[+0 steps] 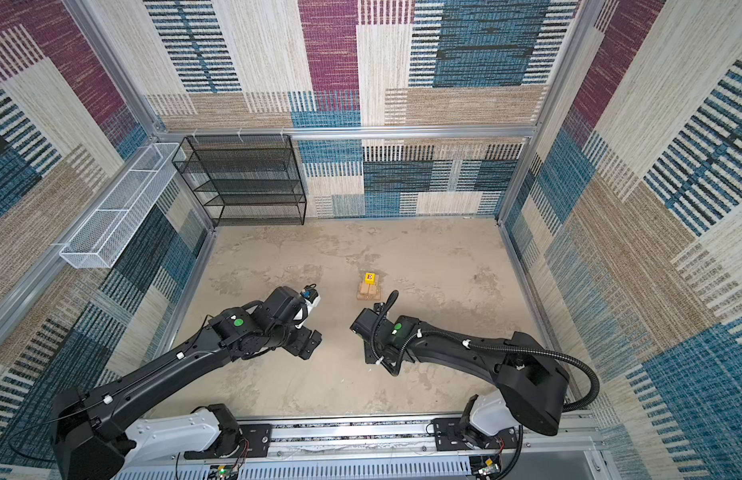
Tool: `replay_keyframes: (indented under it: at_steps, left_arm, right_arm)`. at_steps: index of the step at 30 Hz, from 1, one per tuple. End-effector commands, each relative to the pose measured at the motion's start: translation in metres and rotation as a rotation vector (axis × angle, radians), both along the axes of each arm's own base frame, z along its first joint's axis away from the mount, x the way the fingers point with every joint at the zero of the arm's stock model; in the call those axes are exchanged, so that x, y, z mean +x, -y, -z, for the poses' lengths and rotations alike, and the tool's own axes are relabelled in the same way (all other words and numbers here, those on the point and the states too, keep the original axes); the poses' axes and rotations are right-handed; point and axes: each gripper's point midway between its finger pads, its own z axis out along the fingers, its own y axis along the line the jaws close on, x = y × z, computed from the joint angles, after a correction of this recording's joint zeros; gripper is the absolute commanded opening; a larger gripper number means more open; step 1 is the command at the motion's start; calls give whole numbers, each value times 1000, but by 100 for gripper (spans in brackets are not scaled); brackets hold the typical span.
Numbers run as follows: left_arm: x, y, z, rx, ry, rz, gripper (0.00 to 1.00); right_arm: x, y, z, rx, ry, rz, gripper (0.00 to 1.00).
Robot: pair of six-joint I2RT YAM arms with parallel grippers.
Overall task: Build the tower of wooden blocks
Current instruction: 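Lift the crossed-circle cube with the right gripper, then carry the crossed-circle cube over the stack beside the E cube with the right gripper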
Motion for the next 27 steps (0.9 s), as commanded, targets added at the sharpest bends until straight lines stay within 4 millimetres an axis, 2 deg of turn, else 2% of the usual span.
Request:
replay_keyframes:
  at_steps: [1,7,12,20,27]
  left_arm:
    - [1,-2,-5,4,22,8,93]
    - [1,-4,-10,-5,40,3,93]
    - [0,-4,-14,-17,47,2,92]
    - [-1,-1,-18,-47,53,7,93]
    - [-4,3,-20,-76,43,23,92]
  right_arm:
    - [12,-3,-15,-6,50,10,0]
    - [32,-16,-36,8,88,4,0]
    - [61,-19,-46,31,115,40,0]
    - [107,-22,-54,70,146,90,0]
    - [130,-27,-55,47,166,103,0]
